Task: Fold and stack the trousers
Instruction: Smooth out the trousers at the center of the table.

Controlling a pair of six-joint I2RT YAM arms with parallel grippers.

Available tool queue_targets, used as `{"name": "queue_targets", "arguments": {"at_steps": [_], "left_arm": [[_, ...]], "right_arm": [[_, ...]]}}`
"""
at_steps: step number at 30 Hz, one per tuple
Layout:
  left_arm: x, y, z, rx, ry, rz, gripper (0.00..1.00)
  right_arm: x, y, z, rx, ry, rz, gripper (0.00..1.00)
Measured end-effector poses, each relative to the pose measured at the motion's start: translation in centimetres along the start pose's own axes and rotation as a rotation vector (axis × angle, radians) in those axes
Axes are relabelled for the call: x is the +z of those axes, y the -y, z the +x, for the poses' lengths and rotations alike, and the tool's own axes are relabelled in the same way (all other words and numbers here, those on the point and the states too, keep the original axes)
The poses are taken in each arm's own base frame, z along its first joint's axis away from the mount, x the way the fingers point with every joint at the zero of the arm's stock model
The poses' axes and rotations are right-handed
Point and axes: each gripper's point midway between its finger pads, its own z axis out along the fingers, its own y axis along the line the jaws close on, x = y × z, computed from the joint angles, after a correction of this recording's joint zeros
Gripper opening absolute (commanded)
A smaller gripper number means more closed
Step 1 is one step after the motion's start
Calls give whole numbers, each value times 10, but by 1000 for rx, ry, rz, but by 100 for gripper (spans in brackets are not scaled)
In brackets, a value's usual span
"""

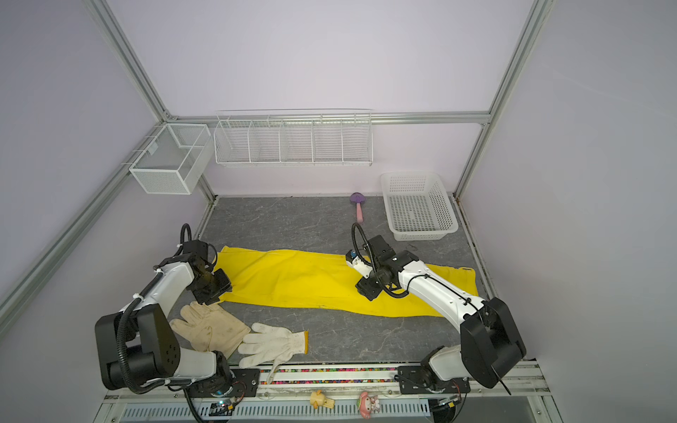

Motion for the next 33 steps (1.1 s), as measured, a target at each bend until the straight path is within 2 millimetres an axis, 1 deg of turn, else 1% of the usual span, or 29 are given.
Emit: {"name": "queue_targets", "arguments": {"at_steps": [3, 5, 7, 10, 13, 17, 22, 26, 29, 32, 33], "left_arm": [[-11, 6, -13, -8, 38, 20, 54], [-21, 16, -27, -5, 70, 51, 54], [-27, 23, -39, -1, 99, 72, 55], [-27, 29, -54, 2, 133, 79, 55], [-20, 31, -69, 0, 150, 61, 55], [-3, 36, -100, -15, 179, 35, 55], [19, 33, -133, -58, 210, 4, 55], [26, 32, -160, -68, 268, -24, 52], [32, 33, -173, -69, 299, -33, 49], [41, 35, -181, -68, 304, -34, 42], [44, 35, -182, -69, 301, -36, 42]], "right_arm": [[10, 3, -17, 107, 54, -7, 71], [21, 6, -22, 182, 67, -7, 74], [32, 9, -23, 251, 65, -3, 80], [47, 15, -16, 348, 49, 20, 81], [58, 22, -9, 435, 30, 42, 81], [69, 27, -1, 515, 15, 65, 81], [77, 27, 15, 560, -7, 79, 82], [76, 29, 14, 575, 8, 81, 82], [76, 32, 13, 588, 17, 76, 82], [76, 34, 13, 596, 23, 70, 82], [76, 34, 12, 598, 25, 68, 82]]}}
